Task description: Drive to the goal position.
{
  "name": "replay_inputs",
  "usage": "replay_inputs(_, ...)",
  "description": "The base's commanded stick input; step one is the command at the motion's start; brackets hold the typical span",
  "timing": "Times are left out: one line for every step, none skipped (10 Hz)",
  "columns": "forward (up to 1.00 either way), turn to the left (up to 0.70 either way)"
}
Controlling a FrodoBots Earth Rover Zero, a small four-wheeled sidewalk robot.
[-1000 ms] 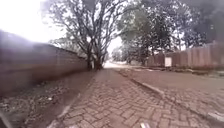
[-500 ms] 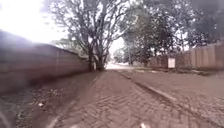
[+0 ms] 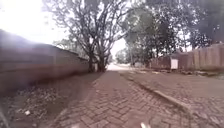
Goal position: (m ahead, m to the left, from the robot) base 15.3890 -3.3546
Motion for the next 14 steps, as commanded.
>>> replay_inputs(0.7, 0.0)
replay_inputs(0.7, 0.0)
replay_inputs(0.7, 0.0)
replay_inputs(0.7, 0.0)
replay_inputs(0.7, 0.0)
replay_inputs(0.7, 0.0)
replay_inputs(0.7, 0.0)
replay_inputs(0.7, 0.0)
replay_inputs(0.7, 0.0)
replay_inputs(0.7, 0.0)
replay_inputs(0.7, 0.0)
replay_inputs(0.7, 0.0)
replay_inputs(0.7, 0.0)
replay_inputs(0.7, 0.0)
